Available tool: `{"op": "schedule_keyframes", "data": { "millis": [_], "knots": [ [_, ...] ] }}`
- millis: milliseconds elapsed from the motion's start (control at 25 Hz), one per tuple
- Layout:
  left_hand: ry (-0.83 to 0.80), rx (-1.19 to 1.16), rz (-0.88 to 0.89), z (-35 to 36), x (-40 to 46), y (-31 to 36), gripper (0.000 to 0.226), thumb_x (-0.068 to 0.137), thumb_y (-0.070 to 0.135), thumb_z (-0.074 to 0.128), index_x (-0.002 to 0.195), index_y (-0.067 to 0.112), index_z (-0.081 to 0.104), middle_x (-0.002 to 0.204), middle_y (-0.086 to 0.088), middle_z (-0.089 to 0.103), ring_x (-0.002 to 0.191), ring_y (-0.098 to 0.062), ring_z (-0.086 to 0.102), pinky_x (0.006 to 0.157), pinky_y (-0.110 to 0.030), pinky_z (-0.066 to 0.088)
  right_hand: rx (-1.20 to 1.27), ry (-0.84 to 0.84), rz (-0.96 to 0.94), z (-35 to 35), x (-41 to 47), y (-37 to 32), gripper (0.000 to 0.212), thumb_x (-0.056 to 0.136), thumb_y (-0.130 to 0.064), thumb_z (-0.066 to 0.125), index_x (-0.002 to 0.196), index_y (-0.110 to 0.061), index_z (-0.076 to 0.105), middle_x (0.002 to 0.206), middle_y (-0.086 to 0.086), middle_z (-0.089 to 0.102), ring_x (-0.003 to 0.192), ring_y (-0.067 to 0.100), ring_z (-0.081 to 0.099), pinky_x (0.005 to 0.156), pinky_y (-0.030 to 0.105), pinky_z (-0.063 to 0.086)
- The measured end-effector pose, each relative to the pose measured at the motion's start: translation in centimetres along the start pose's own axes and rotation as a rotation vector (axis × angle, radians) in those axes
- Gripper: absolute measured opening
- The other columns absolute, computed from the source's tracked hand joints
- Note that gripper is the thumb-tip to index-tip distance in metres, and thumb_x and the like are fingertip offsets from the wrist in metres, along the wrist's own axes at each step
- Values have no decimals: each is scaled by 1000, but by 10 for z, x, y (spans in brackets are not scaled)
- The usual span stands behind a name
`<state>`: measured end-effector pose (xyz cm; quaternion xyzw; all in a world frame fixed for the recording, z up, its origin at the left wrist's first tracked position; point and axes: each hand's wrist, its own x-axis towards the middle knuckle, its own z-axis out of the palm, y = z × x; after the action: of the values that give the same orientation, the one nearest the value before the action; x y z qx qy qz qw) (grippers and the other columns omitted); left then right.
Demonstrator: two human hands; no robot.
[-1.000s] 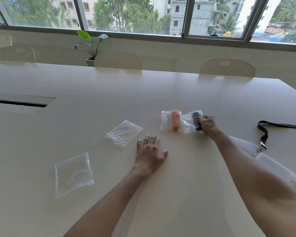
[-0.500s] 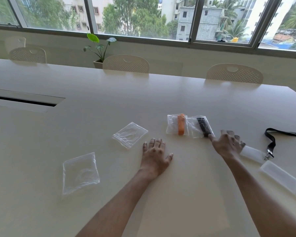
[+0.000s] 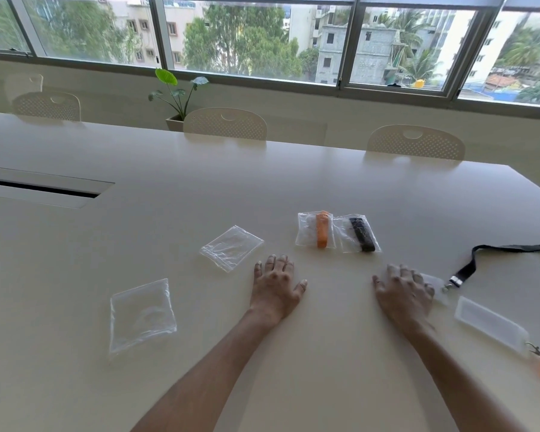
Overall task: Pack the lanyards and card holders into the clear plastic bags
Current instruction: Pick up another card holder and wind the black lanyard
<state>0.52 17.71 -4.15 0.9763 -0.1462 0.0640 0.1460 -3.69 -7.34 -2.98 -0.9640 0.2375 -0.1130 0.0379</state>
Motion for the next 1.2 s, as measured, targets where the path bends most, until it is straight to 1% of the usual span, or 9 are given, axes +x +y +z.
{"op": "schedule_keyframes", "data": {
  "millis": [120,360,480,600,680,760,920,1040,1200],
  "knots": [
    [-15,1,13,-1,-1,0,68,89,59,36,142,16,35,153,-4,29,142,-23,19,116,-46,9,-73,-15,-107,-3,-23,-30,45,88,-49,44,124,-23,54,137,5,54,122,27,48,96,42,37],
    [-45,-51,160,0,-14,-6,73,86,67,33,143,21,34,153,0,30,143,-19,17,117,-42,7,-41,-153,-306,-9,-63,-85,49,88,-48,40,132,-28,46,145,-2,47,129,25,40,99,42,33],
    [-40,-147,190,-4,-19,-8,66,90,61,28,143,23,34,150,-1,36,142,-16,21,117,-38,8,164,-244,-399,-20,-71,-102,40,91,-30,40,129,-25,51,138,-1,54,129,25,41,99,37,34],
    [-46,-241,174,-9,-21,-10,61,92,57,23,141,24,38,147,-1,41,141,-14,24,116,-35,9,438,-381,-441,-36,-65,-104,38,88,-21,44,123,-31,56,121,4,66,117,26,55,93,34,42],
    [-67,-247,184,-10,-21,-10,64,90,59,24,142,24,38,148,-1,41,141,-14,23,117,-36,8,414,-456,-547,-41,-59,-96,46,86,-24,51,132,-30,51,133,1,60,126,21,50,101,32,38],
    [-89,-232,205,-9,-22,-11,72,86,67,25,143,23,36,149,0,39,142,-15,21,117,-38,7,244,-512,-625,-44,-51,-81,68,81,-35,61,144,-31,36,149,-6,42,139,16,34,111,35,27],
    [-99,-212,267,-9,-21,-11,94,71,84,33,143,23,32,149,-3,39,141,-16,24,118,-39,11,21,-515,-581,-47,-31,-46,91,72,-44,73,148,-36,24,156,-9,27,144,18,20,116,40,18],
    [-73,-213,341,-9,-24,-11,101,65,87,42,142,23,34,145,-5,44,138,-17,31,116,-36,13,76,-530,-607,-45,-25,-38,87,70,-34,78,145,-34,33,150,-10,37,136,16,36,109,31,29],
    [-51,-205,419,-11,-26,-12,90,68,80,51,136,21,45,137,-3,53,132,-18,39,113,-34,19,228,-463,-632,-40,-28,-43,74,66,-29,81,134,-31,51,133,-14,53,117,10,51,95,22,39]
  ]
}}
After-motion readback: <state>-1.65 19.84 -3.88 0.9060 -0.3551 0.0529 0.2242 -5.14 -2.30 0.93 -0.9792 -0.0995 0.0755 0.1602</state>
